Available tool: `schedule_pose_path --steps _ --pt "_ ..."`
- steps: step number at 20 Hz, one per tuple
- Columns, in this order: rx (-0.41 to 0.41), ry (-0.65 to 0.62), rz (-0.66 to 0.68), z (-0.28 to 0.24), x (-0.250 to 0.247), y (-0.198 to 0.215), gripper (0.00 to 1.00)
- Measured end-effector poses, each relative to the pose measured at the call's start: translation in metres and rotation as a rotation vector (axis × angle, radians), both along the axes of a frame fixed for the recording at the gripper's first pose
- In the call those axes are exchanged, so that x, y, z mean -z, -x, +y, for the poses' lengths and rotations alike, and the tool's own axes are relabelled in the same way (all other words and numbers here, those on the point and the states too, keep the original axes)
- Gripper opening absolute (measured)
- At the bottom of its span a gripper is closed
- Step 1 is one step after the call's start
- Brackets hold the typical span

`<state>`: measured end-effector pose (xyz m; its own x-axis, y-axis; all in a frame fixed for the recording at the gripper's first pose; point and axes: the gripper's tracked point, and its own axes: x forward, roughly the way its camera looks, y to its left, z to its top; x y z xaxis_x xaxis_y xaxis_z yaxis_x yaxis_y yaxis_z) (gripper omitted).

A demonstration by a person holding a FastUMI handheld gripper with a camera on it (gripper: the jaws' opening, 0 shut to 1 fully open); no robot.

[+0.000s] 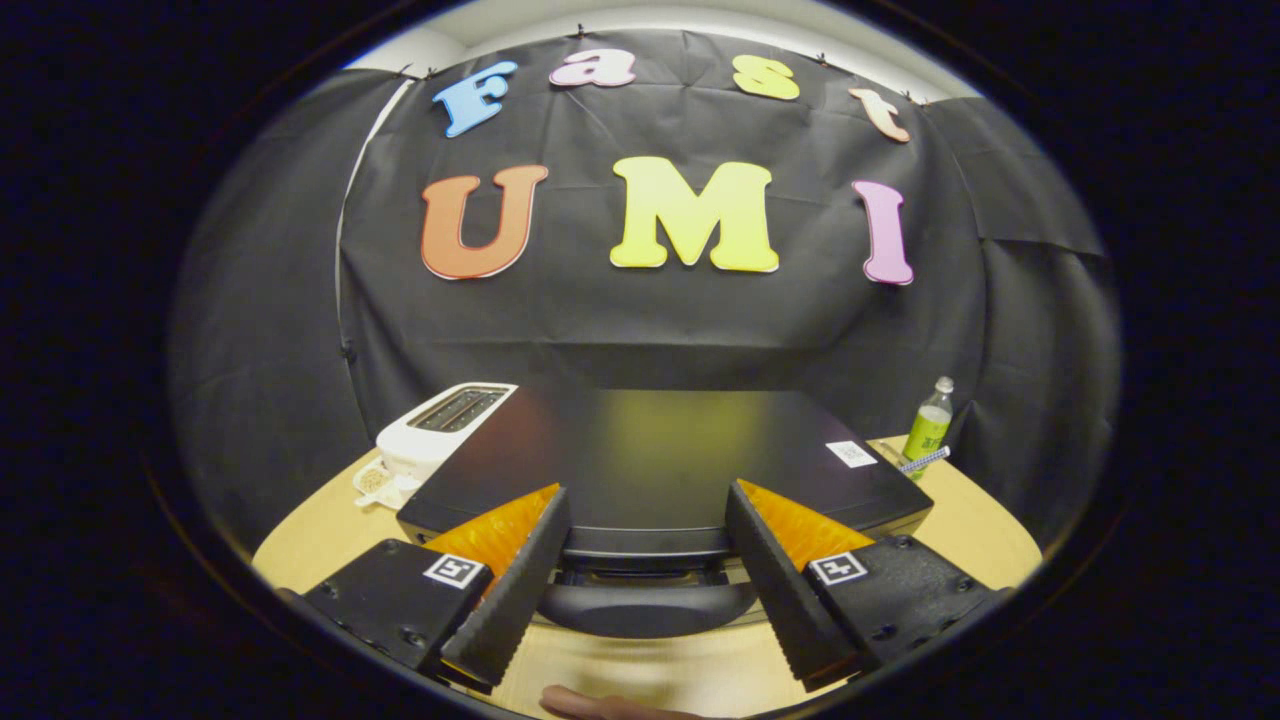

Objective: Open the toaster oven, put the food inside, and close the toaster oven door.

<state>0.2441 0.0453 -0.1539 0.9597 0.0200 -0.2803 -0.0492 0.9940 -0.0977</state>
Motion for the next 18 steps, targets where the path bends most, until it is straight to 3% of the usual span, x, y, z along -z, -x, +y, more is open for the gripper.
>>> schedule_pose_path --steps 5,18 --pt "-0.010 -0.051 0.001 0.002 0.000 0.002 1.00" --pt "-0.005 0.008 0.012 -0.003 0.013 0.033 1.00"
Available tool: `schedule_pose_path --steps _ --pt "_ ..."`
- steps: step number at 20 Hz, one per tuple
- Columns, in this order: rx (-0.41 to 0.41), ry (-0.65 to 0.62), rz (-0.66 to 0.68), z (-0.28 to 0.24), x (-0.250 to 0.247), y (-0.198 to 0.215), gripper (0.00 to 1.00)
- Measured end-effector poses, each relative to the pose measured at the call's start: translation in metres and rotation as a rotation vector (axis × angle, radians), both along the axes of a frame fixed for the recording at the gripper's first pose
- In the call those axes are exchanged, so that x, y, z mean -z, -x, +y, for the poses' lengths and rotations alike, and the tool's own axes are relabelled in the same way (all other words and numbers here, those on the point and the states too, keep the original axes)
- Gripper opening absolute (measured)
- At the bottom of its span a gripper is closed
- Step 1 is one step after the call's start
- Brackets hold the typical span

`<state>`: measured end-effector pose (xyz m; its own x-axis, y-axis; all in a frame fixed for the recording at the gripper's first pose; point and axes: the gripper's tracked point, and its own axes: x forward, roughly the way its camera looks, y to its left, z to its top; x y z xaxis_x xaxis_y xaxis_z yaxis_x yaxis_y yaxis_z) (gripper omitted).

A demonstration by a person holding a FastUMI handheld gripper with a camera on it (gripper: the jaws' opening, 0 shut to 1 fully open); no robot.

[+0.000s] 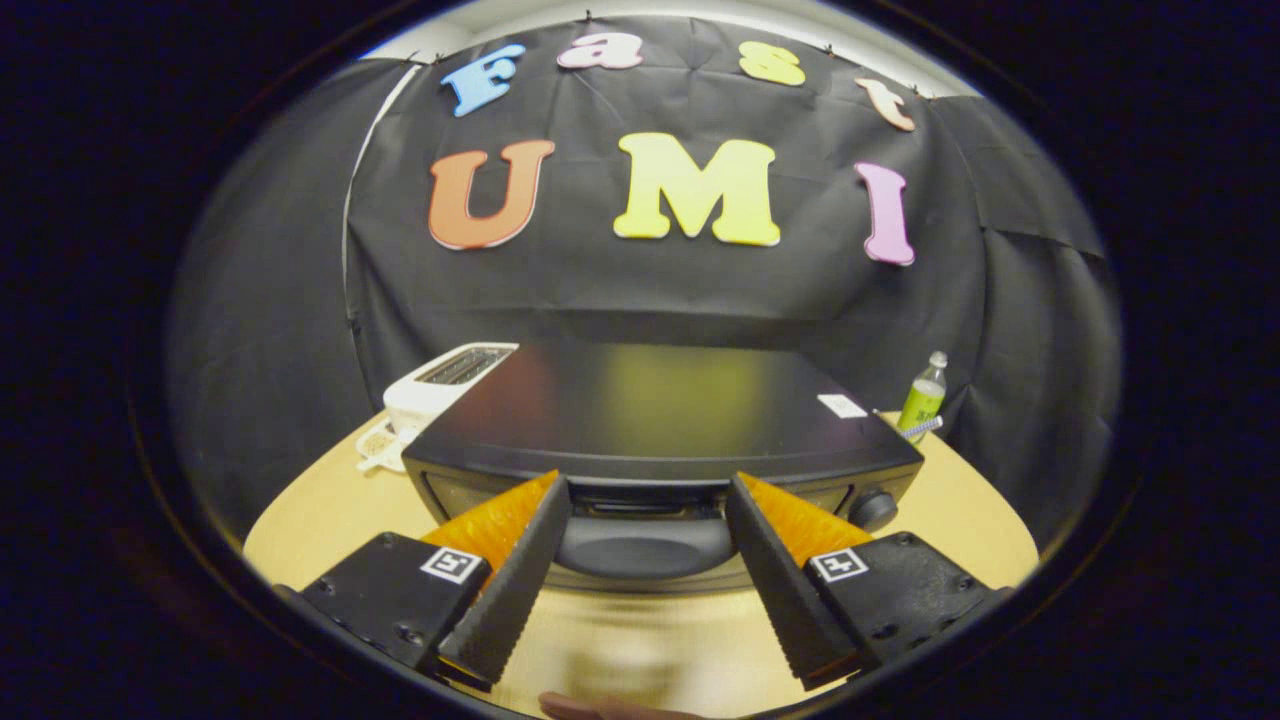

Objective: Open the toaster oven, put the food inside, and close the toaster oven door.

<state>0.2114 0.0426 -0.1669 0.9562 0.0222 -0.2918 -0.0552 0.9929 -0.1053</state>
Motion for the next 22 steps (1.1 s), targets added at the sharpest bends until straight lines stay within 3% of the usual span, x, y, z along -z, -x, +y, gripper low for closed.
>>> schedule_pose_path --steps 22 --pt "-0.027 -0.051 0.110 -0.009 0.037 0.066 1.00"
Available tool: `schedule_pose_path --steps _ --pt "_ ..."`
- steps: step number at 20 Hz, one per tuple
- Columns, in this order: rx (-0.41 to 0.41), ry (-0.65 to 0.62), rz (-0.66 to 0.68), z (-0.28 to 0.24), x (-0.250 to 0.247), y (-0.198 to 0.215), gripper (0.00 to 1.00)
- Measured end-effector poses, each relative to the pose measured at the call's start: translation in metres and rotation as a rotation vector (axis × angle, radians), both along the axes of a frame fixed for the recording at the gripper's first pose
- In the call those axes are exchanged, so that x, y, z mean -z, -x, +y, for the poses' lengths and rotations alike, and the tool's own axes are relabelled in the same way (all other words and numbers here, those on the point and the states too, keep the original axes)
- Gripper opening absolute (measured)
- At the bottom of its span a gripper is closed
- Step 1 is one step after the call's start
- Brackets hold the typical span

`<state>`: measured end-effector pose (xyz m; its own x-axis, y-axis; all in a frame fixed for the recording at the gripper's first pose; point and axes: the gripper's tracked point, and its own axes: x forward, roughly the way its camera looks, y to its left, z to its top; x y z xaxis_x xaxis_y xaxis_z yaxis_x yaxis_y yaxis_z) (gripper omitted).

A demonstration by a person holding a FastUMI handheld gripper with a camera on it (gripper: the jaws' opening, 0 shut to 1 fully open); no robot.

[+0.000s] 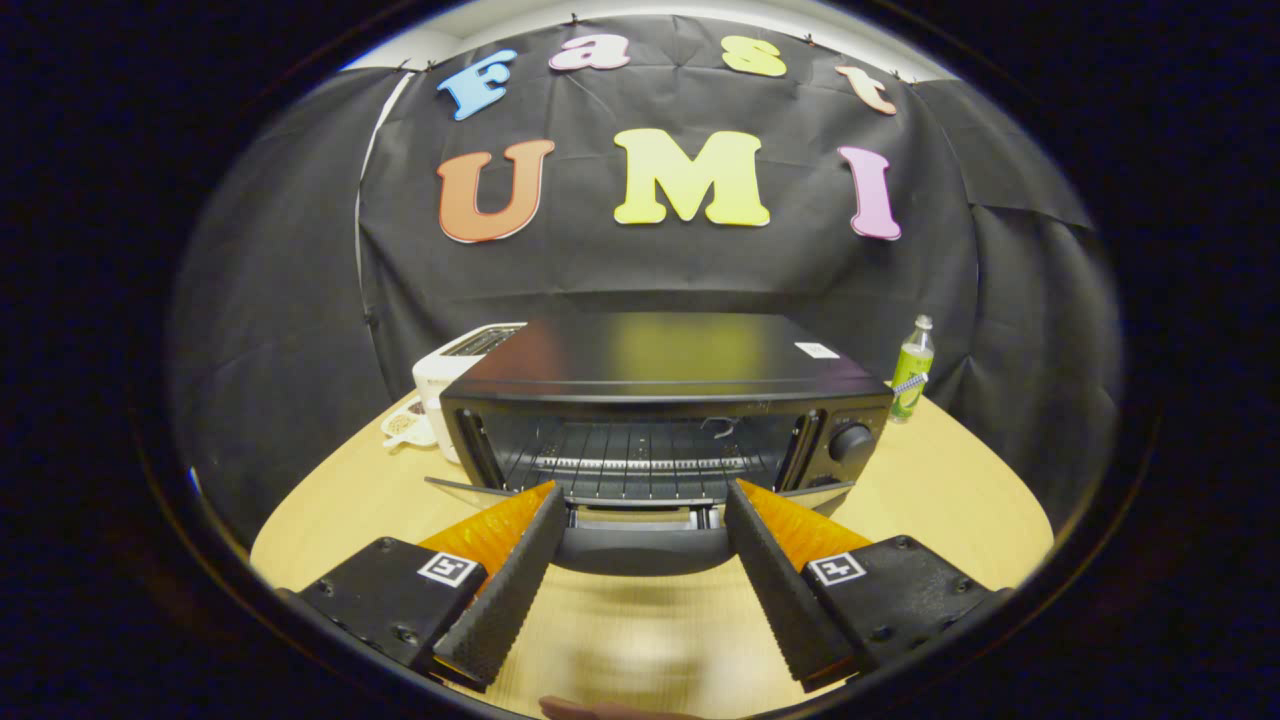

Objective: Open the toaster oven, put the food inside, and close the toaster oven door.

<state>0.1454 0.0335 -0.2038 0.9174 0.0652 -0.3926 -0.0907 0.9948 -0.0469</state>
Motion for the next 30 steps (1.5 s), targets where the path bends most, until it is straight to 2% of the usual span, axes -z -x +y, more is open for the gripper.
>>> schedule_pose_path --steps 7,13,21,26,30 --pt "-0.013 0.059 0.065 -0.007 0.033 0.034 1.00" --pt "0.005 0.110 0.190 -0.018 0.065 0.053 1.00" --pt "0.043 0.061 0.295 -0.033 0.093 0.062 1.00" --pt "-0.030 0.010 0.272 -0.020 0.077 0.066 1.00" --pt "-0.144 -0.174 0.328 0.017 0.062 0.085 1.00"
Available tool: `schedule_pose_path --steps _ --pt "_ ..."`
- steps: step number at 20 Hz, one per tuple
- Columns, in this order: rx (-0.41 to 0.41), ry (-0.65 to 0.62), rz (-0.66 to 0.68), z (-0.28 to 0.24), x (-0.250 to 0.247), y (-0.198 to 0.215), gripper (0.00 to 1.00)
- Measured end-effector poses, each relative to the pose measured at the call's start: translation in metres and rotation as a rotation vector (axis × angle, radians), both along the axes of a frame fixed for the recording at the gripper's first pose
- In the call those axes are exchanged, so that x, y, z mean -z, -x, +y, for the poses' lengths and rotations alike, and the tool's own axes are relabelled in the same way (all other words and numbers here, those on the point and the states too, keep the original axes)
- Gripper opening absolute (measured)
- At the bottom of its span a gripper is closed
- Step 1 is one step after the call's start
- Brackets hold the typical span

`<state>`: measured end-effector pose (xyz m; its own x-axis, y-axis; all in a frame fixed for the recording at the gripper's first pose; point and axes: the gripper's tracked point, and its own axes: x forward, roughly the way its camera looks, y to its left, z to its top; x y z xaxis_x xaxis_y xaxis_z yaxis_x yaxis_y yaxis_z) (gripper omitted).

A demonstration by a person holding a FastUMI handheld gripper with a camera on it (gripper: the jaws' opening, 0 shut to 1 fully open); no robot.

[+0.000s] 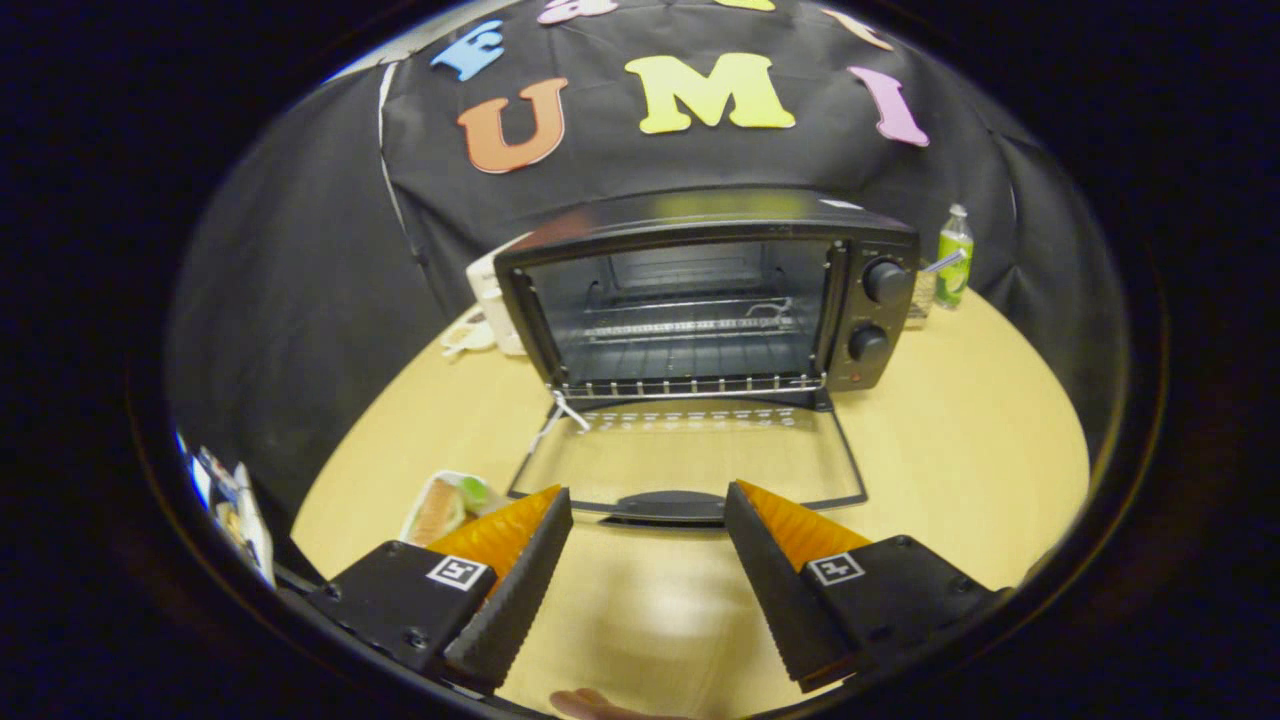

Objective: Open the toaster oven, put the food inside, and close the toaster oven door.

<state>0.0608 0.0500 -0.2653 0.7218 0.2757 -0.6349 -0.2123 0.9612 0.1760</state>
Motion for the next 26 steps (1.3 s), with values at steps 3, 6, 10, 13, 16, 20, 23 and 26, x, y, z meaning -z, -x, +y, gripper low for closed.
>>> schedule_pose_path --steps 3,6,10,13,16,20,23,26 --pt "-0.030 -0.166 0.134 0.023 -0.007 0.017 0.99" --pt "-0.085 -0.291 0.294 0.047 -0.003 0.038 0.96" --pt "-0.185 -0.405 0.421 0.076 0.003 0.054 0.89" --pt "-0.226 -0.405 0.448 0.082 0.005 0.060 0.86" --pt "-0.258 -0.442 0.500 0.093 0.006 0.065 0.80" --pt "-0.227 -0.438 0.534 0.097 0.018 0.058 0.64" --pt "-0.257 -0.478 0.550 0.103 0.013 0.062 0.54" --pt "-0.239 -0.485 0.538 0.103 0.015 0.058 0.44"
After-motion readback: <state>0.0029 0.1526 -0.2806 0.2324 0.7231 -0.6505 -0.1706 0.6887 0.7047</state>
